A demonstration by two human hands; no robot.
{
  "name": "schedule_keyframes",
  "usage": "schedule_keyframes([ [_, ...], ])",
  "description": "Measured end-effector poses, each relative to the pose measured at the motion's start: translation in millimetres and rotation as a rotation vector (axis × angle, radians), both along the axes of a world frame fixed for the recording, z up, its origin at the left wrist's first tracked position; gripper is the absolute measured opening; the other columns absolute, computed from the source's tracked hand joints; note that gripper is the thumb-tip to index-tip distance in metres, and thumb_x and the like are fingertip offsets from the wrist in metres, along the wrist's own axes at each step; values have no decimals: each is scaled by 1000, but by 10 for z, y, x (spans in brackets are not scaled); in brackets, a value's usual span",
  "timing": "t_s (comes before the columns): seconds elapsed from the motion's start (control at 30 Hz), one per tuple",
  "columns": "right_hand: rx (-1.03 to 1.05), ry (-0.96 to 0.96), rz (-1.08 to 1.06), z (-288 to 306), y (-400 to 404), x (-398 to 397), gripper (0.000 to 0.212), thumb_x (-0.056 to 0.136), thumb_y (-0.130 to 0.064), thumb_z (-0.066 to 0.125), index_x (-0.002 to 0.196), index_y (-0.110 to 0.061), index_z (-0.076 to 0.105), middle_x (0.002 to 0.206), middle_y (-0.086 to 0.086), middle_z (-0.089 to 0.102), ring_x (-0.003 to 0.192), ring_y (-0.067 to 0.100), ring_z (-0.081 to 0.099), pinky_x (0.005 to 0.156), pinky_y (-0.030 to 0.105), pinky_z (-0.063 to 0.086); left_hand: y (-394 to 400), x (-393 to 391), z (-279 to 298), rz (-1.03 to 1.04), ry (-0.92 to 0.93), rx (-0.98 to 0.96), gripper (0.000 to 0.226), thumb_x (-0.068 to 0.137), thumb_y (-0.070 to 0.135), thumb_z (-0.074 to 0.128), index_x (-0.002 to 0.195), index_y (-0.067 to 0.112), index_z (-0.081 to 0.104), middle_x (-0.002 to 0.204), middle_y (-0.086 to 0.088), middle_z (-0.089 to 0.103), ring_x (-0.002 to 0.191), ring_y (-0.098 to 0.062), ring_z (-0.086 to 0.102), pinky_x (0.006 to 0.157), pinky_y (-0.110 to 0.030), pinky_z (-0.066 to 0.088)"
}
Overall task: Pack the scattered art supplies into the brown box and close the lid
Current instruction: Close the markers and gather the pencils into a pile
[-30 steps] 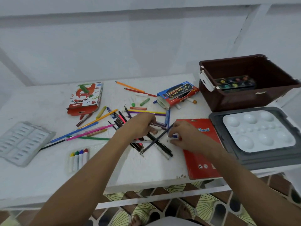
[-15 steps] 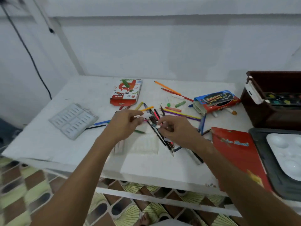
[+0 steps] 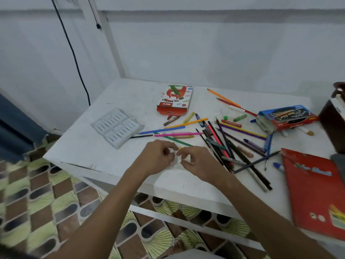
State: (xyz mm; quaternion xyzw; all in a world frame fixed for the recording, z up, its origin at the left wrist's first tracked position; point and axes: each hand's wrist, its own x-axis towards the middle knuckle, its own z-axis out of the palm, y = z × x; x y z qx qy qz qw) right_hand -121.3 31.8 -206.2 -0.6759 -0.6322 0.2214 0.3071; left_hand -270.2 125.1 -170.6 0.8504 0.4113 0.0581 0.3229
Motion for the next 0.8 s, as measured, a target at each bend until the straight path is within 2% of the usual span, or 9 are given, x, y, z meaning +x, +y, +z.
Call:
schedule_keyframes([
  [0.13, -3, -2, -51, -52, -13, -42, 24, 83, -12, 66, 107, -16, 69, 96, 3, 65, 68, -12, 42, 68, 3, 28, -39, 88, -14, 0, -1, 19, 38, 88, 23, 63, 124, 33, 59, 88, 5, 65, 74, -4, 59, 61, -9, 38],
  [0.2, -15, 10, -62, -52, -44, -43, 26, 83, -12, 67, 108, -15, 70, 98, 3, 64, 70, -11, 42, 69, 6, 31, -46, 113, -51, 23, 0, 22, 34, 85, 25, 66, 118, 32, 61, 83, 8, 62, 71, -4, 59, 58, -6, 36],
  [0.3, -17, -5, -97, -70, -60, -20, 26, 84, -15, 66, 110, -15, 70, 100, 2, 63, 68, -11, 42, 67, 1, 30, -36, 147, -91, 52, 35, 28, 21, 84, 29, 68, 105, 25, 66, 80, 8, 61, 73, -5, 57, 60, -10, 38],
  [0.4, -17, -36, -168, -98, -40, 7, 24, 87, -19, 64, 110, -17, 69, 98, 0, 61, 68, -9, 43, 70, 9, 31, -20, 161, -123, 71, 73, 39, 20, 87, 31, 64, 105, 21, 68, 87, 4, 63, 73, -7, 54, 70, -18, 41],
  [0.5, -47, -44, -221, -95, -4, 3, 30, 89, -25, 62, 118, -18, 65, 95, -2, 57, 69, -3, 43, 70, 13, 32, -3, 146, -130, 58, 93, 41, 21, 88, 32, 62, 106, 22, 68, 87, 3, 62, 73, -7, 53, 70, -19, 41],
  [0.6, -94, -35, -245, -80, 9, -10, 38, 90, -31, 60, 126, -20, 59, 100, 1, 56, 70, 0, 42, 74, 17, 33, 8, 127, -113, 9, 82, 41, 21, 89, 29, 61, 109, 25, 68, 97, 1, 67, 78, -8, 55, 73, -19, 41],
  [0.7, -148, -20, -244, -58, 4, -28, 33, 90, -37, 60, 117, -19, 64, 101, -3, 53, 78, 2, 44, 76, 18, 33, 25, 117, -110, -47, 69, 58, 24, 89, 28, 62, 112, 27, 68, 89, 4, 62, 73, -5, 52, 71, -18, 40],
  [0.8, -162, -2, -284, -42, 23, -60, 27, 89, -39, 60, 93, -15, 72, 97, -1, 55, 84, 7, 51, 74, 22, 38, 34, 101, -121, -62, 91, 65, 27, 90, 32, 62, 116, 27, 67, 95, 3, 65, 77, -7, 54, 73, -20, 42],
])
